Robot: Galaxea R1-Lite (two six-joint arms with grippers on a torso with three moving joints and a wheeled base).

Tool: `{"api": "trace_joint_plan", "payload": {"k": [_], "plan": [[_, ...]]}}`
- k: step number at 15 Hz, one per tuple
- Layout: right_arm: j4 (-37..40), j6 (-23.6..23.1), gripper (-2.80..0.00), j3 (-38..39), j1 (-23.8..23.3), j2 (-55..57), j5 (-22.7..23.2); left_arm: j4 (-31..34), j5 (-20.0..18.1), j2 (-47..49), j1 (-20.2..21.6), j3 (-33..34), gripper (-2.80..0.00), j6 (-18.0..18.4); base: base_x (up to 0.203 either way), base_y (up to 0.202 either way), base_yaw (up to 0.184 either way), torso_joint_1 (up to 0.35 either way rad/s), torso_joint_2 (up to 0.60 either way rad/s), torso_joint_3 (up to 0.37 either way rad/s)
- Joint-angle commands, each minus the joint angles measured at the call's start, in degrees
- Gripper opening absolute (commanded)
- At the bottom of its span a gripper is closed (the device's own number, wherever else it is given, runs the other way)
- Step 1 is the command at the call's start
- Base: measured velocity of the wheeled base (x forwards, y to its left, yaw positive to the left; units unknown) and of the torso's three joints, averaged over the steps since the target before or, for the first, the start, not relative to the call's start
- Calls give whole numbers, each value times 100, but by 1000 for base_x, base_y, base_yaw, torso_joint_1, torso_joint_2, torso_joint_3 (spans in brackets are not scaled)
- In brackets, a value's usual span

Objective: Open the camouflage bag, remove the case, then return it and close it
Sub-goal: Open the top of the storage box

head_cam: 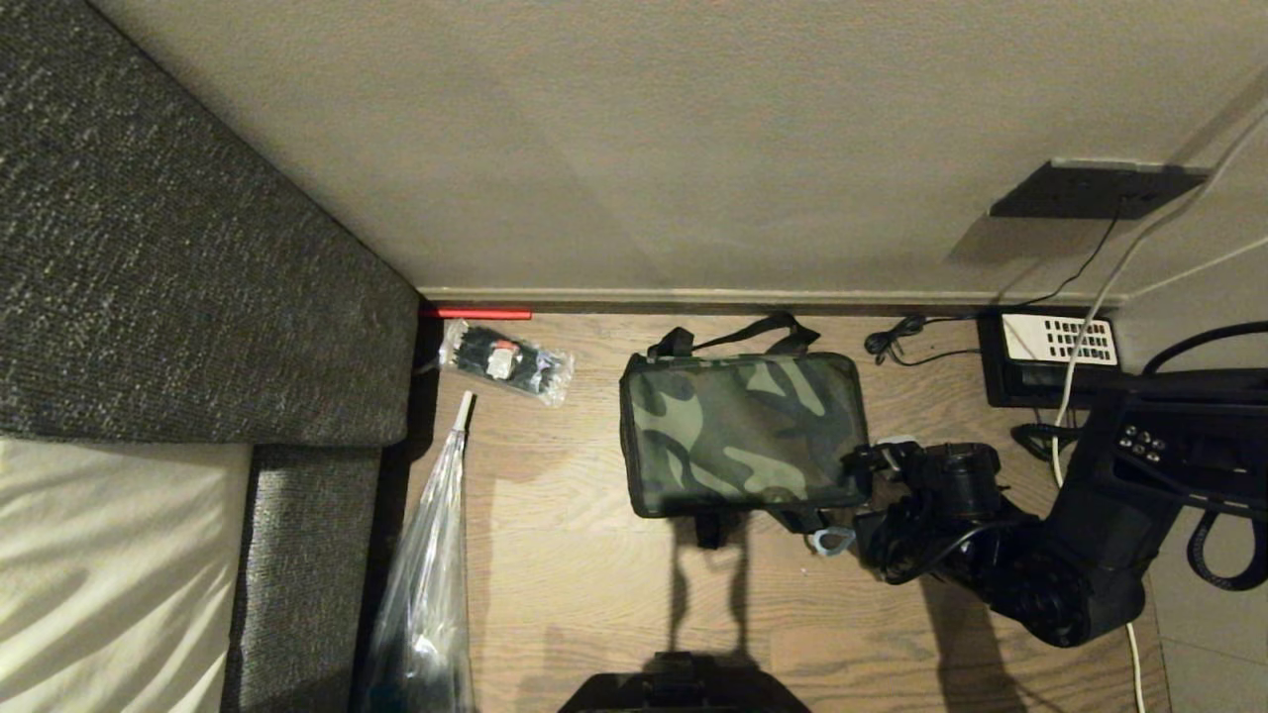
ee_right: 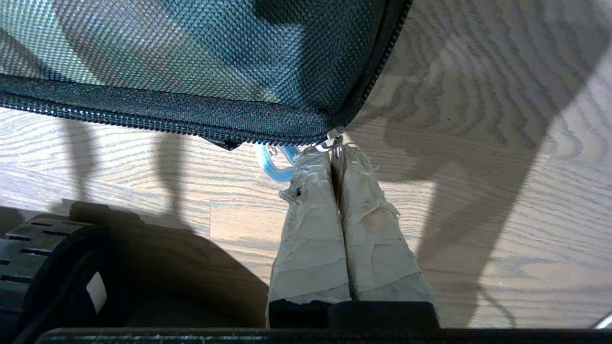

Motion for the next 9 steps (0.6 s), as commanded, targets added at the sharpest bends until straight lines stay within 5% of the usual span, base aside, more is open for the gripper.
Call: {"api": "trace_joint_plan", "payload": {"k": [1, 9], "plan": [[-80, -28, -280, -71, -19, 44, 103, -1, 4, 9, 2, 0, -280, -2, 0, 0, 0, 0, 0, 0], [-34, -246, -280, -261, -320, -5, 312, -1, 4, 9, 2, 9, -280, -2, 0, 0, 0, 0, 0, 0]]}}
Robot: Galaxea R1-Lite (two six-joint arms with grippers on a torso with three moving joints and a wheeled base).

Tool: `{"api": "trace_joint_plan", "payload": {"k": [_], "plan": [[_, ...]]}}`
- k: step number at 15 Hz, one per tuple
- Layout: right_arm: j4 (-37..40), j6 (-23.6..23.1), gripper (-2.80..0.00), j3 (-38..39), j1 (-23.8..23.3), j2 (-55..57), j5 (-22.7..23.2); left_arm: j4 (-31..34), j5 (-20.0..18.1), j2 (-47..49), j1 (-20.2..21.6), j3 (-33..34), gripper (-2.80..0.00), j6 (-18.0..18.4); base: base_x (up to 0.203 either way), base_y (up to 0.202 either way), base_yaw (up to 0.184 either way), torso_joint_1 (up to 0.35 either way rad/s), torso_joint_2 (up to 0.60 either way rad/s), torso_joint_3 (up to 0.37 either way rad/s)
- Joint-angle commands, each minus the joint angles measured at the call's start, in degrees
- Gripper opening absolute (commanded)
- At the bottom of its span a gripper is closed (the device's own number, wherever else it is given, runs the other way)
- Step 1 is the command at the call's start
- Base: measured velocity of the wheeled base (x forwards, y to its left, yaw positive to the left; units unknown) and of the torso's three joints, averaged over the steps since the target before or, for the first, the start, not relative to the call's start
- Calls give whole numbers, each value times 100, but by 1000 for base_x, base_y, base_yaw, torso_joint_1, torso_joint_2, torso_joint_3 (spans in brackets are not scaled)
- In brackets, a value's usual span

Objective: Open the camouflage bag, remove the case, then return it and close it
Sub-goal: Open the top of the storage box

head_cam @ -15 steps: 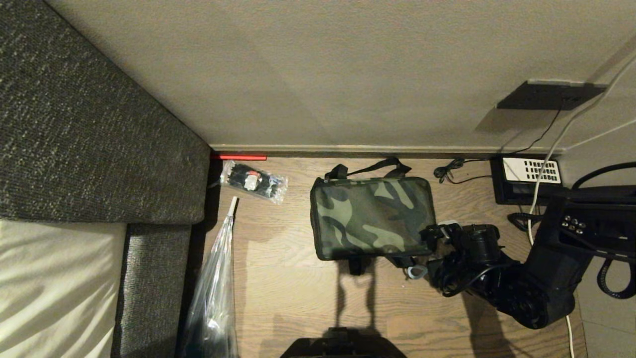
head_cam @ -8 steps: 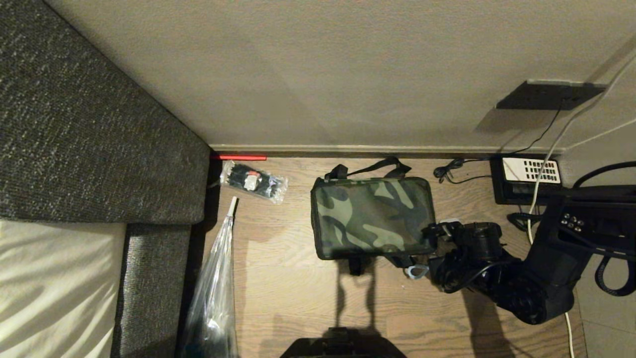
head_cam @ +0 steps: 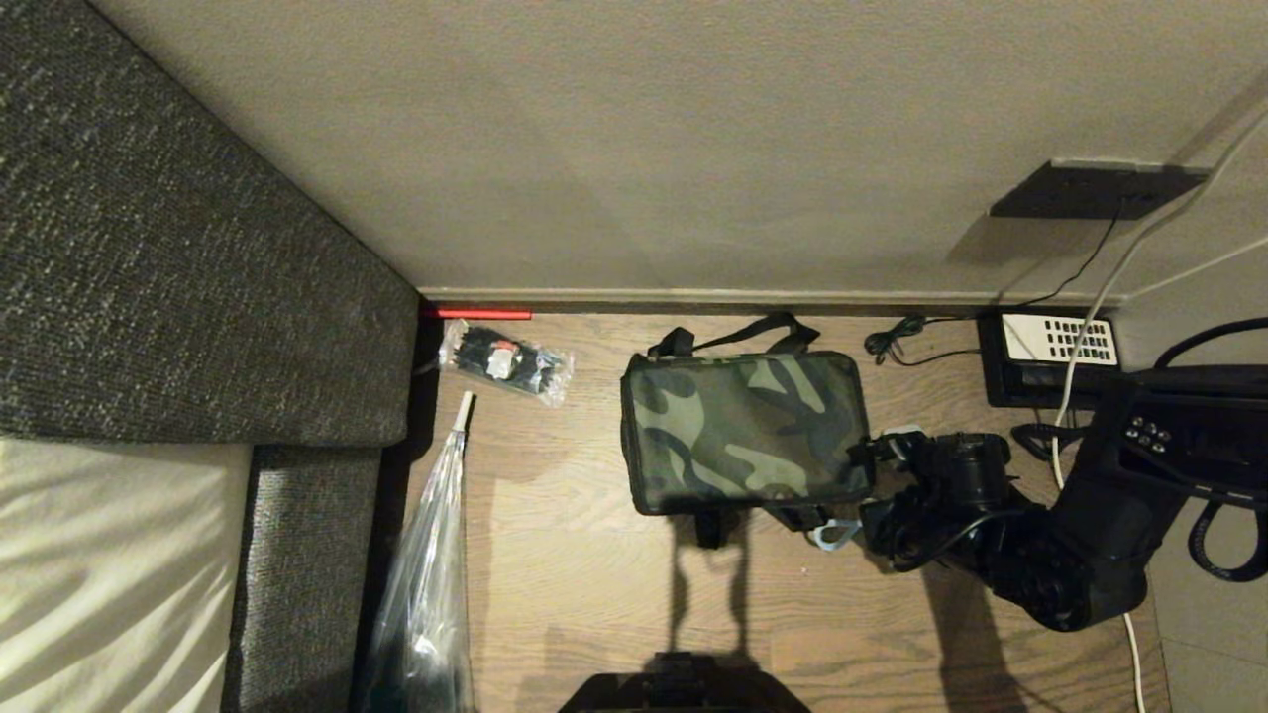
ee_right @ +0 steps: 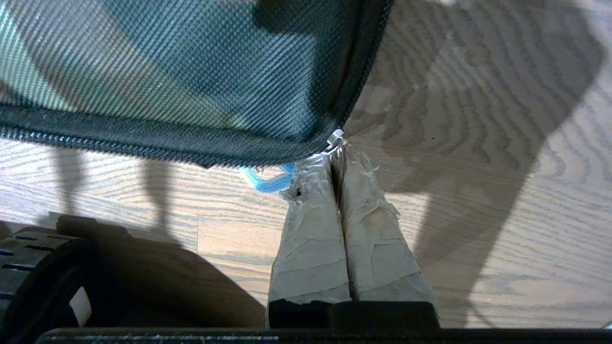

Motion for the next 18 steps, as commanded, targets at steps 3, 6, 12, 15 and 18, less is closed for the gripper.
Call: {"api": "trace_joint_plan", "payload": {"k": [3, 6, 12, 15, 18], "plan": [[-43, -12, -280, -43, -64, -67, 107, -1, 4, 9, 2, 3, -280, -4, 0, 0, 0, 0, 0, 0], [-38, -31, -280, -43, -82, -84, 107, -1, 4, 9, 2, 2, -280, -3, 0, 0, 0, 0, 0, 0], [-34, -345, -280, -5, -187, -128, 107, -1, 4, 9, 2, 6, -280, -3, 0, 0, 0, 0, 0, 0], [-66, -454, -280, -43, -231, -145, 107, -1, 4, 9, 2, 9, -280, -3, 0, 0, 0, 0, 0, 0], [-75, -539, -280, -42, -299, -152, 105, -1, 4, 9, 2, 0, -280, -3, 0, 0, 0, 0, 0, 0]]}}
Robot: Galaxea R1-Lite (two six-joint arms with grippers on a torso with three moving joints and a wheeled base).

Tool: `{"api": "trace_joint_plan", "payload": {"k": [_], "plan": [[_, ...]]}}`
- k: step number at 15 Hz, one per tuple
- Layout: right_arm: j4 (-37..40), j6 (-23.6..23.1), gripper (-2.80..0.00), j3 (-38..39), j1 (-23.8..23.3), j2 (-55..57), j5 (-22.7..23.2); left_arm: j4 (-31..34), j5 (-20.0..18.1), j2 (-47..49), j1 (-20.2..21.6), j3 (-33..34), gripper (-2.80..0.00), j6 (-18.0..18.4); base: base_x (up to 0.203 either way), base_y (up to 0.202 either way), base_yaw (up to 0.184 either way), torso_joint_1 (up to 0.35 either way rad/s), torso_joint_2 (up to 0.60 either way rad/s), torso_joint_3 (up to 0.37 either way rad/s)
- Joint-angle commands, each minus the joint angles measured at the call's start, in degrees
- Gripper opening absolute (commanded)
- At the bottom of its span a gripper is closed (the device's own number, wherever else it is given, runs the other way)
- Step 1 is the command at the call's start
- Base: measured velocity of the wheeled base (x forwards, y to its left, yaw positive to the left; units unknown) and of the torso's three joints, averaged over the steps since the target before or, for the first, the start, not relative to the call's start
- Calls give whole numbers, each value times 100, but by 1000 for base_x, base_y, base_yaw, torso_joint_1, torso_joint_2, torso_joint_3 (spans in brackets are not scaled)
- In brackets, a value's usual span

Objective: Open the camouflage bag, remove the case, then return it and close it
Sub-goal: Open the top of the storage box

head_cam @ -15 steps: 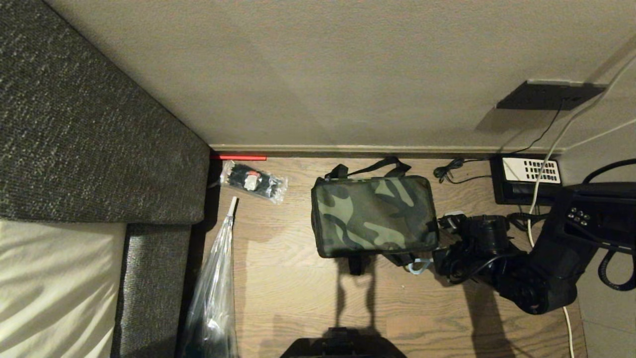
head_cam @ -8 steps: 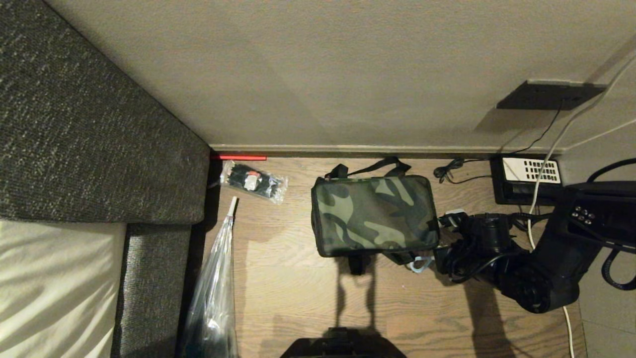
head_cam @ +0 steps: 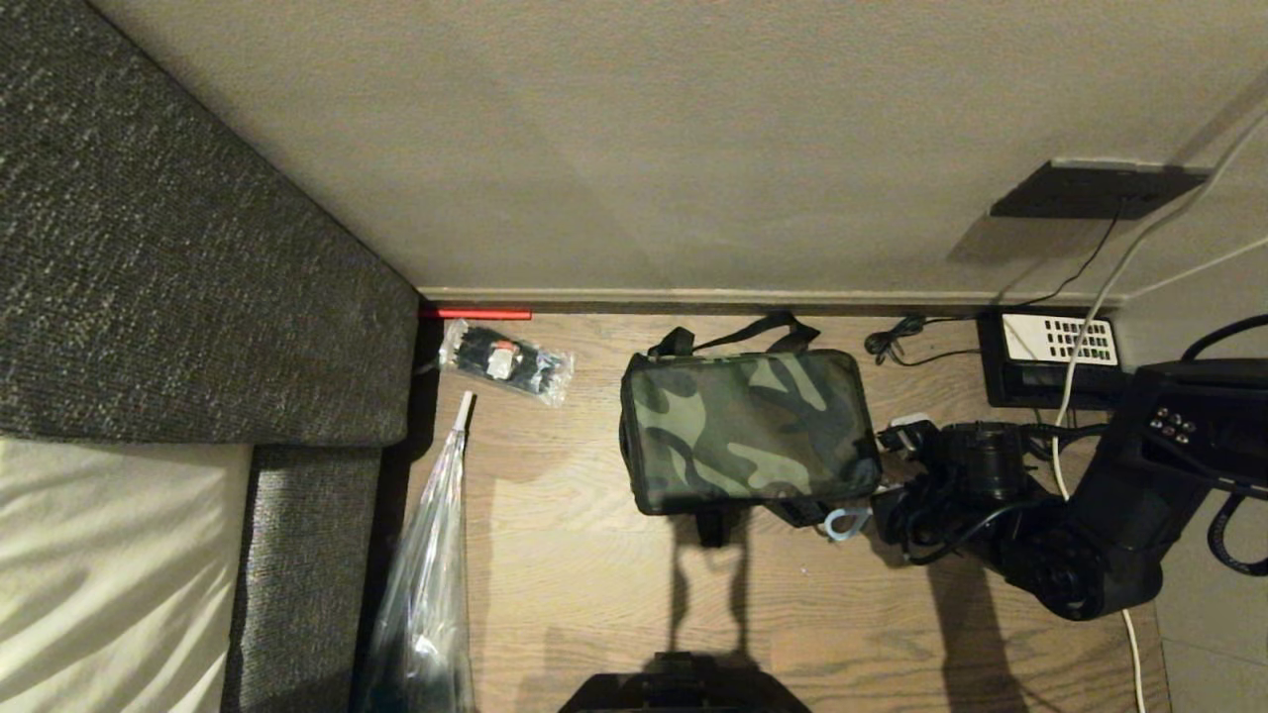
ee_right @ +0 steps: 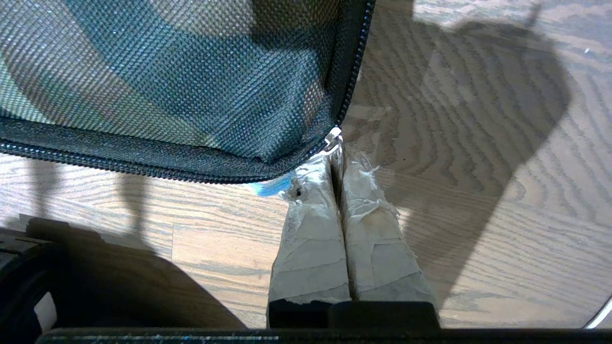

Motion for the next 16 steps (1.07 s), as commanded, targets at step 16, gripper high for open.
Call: {"api": "trace_joint_plan", "payload": {"k": [16], "plan": [[-112, -27, -280, 25, -65, -16, 22, -1, 4, 9, 2, 8, -280, -5, 0, 0, 0, 0, 0, 0]]}}
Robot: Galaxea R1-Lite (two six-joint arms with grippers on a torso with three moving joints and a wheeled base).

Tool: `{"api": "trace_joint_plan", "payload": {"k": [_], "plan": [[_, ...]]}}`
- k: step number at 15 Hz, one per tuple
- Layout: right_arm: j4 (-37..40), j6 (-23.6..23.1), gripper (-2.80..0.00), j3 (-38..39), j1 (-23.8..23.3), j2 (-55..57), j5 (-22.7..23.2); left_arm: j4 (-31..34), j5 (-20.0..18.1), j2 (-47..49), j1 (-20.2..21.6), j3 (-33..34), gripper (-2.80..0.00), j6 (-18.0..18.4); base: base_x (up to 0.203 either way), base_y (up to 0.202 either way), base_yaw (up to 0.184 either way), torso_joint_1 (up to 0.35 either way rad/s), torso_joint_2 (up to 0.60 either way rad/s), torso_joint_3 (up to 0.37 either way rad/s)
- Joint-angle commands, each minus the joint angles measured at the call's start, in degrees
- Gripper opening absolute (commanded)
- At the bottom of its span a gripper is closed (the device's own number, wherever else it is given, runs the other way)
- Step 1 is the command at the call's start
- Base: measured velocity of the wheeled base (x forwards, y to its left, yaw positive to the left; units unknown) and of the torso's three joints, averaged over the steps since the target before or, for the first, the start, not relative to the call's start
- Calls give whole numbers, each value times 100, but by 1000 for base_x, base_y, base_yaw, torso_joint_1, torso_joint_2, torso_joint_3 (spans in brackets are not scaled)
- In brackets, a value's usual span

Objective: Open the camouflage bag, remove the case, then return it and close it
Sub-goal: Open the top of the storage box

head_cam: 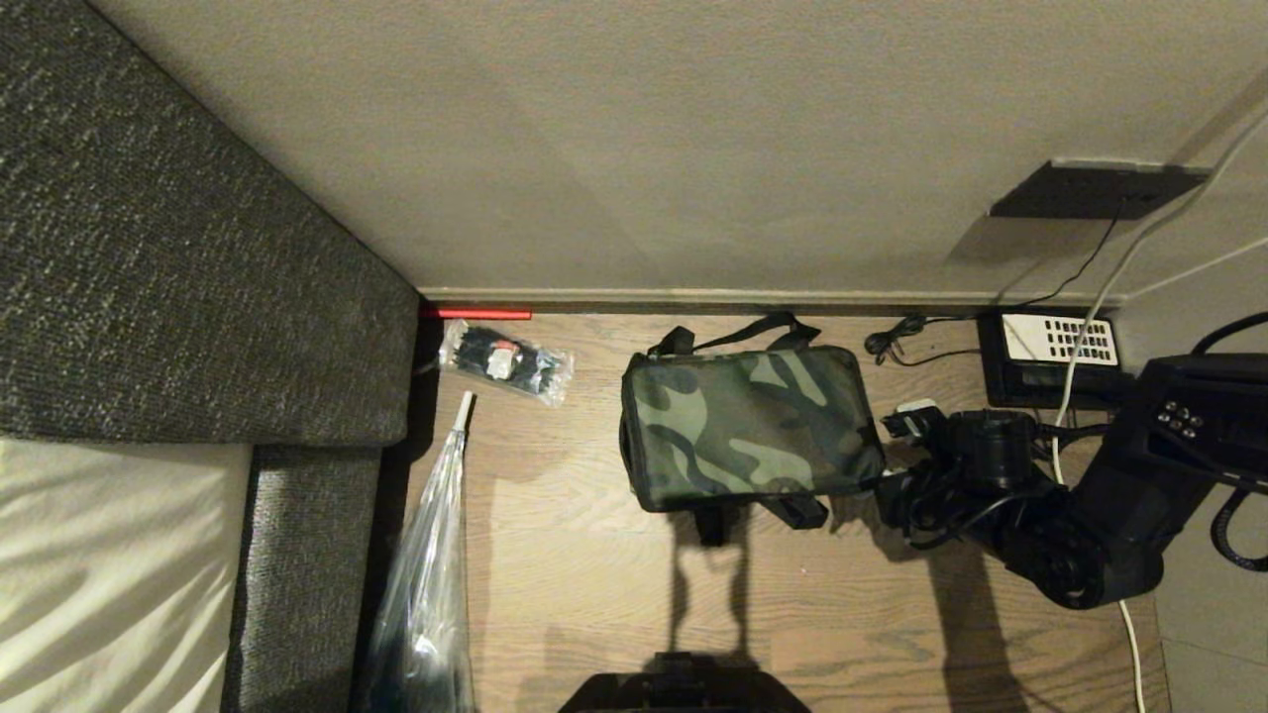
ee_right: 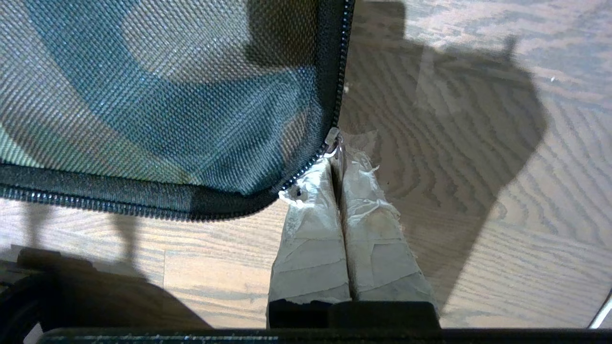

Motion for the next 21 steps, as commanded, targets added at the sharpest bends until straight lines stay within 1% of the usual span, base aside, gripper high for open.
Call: {"api": "trace_joint_plan", "payload": {"k": [1, 8, 14, 15, 19, 21], "plan": [[-17, -5, -280, 201, 2, 54, 7, -1, 2, 9, 2, 9, -280, -5, 0, 0, 0, 0, 0, 0], [-168, -109, -280, -169, 2, 197, 42, -1, 2, 9, 2, 9, -280, -5, 0, 0, 0, 0, 0, 0], [-291, -184, -280, -46, 2, 206, 186, -1, 2, 9, 2, 0, -280, -5, 0, 0, 0, 0, 0, 0], [-283, -163, 0, -45, 2, 206, 186, -1, 2, 9, 2, 9, -280, -5, 0, 0, 0, 0, 0, 0], [-291, -144, 0, -2, 2, 197, 191, -1, 2, 9, 2, 3, -280, -5, 0, 0, 0, 0, 0, 0], [-265, -136, 0, 173, -73, 130, 215, -1, 2, 9, 2, 9, -280, -5, 0, 0, 0, 0, 0, 0]]}}
